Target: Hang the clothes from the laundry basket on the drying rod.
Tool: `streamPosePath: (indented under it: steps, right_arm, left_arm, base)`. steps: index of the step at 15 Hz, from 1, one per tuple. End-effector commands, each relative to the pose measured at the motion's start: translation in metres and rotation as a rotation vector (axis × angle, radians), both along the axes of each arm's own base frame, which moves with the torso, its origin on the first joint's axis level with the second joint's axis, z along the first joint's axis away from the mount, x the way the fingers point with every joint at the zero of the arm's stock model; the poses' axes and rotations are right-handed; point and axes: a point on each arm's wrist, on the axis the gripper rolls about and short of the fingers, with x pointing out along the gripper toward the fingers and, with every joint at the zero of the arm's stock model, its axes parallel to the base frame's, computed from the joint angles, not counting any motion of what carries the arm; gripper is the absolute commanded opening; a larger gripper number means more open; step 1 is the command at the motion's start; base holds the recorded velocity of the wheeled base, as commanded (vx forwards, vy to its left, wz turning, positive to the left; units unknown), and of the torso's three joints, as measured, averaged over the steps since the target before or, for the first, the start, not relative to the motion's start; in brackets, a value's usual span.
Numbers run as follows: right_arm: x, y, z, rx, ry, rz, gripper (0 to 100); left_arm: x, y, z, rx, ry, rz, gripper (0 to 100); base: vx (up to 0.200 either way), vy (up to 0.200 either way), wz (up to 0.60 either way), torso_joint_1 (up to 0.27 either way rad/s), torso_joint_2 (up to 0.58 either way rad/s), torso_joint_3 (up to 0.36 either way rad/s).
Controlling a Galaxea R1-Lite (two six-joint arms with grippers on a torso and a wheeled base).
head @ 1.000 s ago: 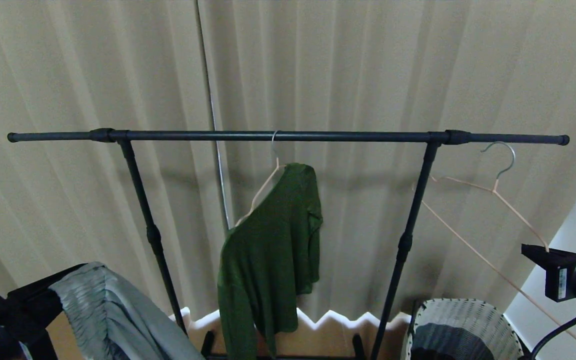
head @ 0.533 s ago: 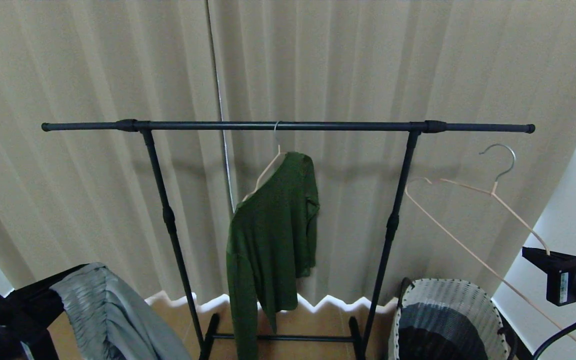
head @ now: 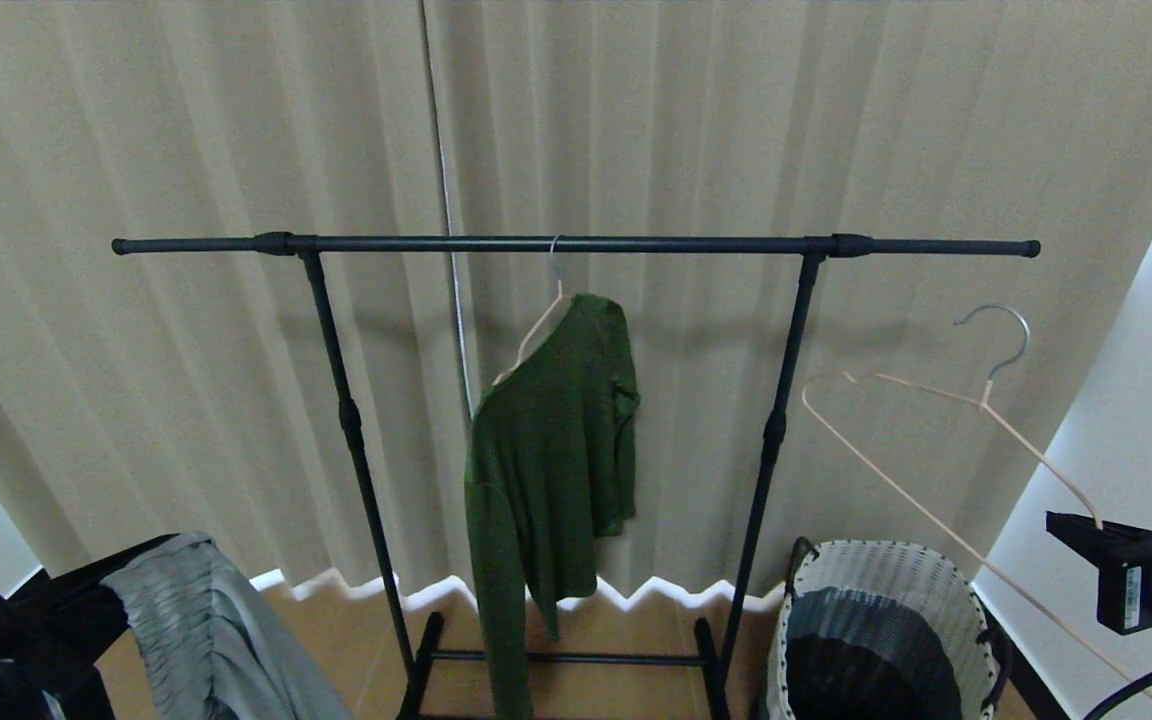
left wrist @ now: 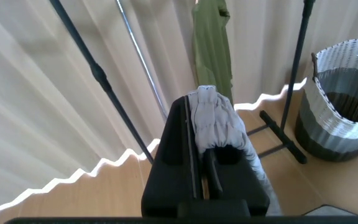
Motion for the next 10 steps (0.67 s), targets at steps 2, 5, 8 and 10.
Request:
streamPosePath:
  steps: [2, 5, 8, 10]
  right_arm:
    - [-0.0005, 0.0008, -0.0003, 0.000, 0.000, 0.007, 0]
    - [-0.0007, 0.0021, -0.0006, 0.000, 0.001, 0.015, 0]
    - [-0.0009, 0.0023, -0.0004, 0.000, 0.000, 0.016, 0]
    - [-0.0025, 0.0025, -0.0031, 0.001, 0.011, 0.016, 0]
  left_arm:
    - [0.0003, 0.0000, -0.0003, 0.003, 0.001, 0.000, 0]
    - [0.0001, 0.0000, 0.0003, 0.006, -0.003, -0.001, 0]
    - [0.0002, 0.0000, 0.0003, 0.006, -0.003, 0.001, 0]
    - [-0.0001, 0.0001, 0.0004, 0.006, -0.004, 0.001, 0]
  base:
    - [0.000, 0.000, 0.00, 0.000, 0.00, 0.000]
    - [0.000, 0.067, 0.00, 0.001, 0.00, 0.002]
    - [0.000, 0.200, 0.00, 0.001, 0.00, -0.001]
    - [0.000, 0.200, 0.00, 0.015, 0.00, 0.002]
